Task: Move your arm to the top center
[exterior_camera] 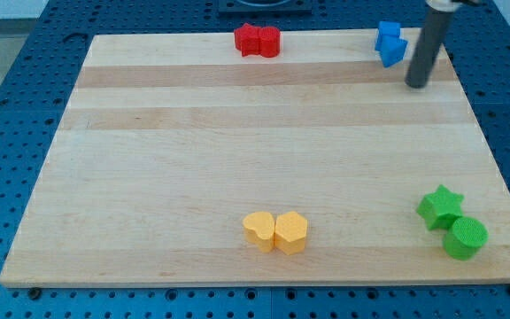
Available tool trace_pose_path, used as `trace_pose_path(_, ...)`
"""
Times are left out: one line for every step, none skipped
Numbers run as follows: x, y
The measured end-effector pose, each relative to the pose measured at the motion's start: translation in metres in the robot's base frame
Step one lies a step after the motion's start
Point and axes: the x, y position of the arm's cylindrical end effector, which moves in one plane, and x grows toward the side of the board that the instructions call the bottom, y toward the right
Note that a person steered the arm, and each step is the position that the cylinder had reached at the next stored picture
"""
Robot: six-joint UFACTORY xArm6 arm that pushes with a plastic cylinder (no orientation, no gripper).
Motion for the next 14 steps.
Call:
trace_pose_path(0.008, 0.063)
trace_pose_path(-0.035, 0.103)
trace_pose_path(-0.077, 0.102)
trace_pose_path(-0.113, 0.082)
trace_pose_path(-0.121, 0.068)
trace_pose_path(-0.100, 0.073)
trace_pose_path(-0.024, 0.074)
trace_pose_path(0.039, 0.003)
trace_pose_path(0.052, -0.109)
trace_pose_path(0.029, -0.184)
trace_pose_path(-0.016, -0.186)
trace_pose_path(-0.059, -0.156)
trace_pose_path(-0.100, -0.136)
trace_pose_path(-0.139, -0.146)
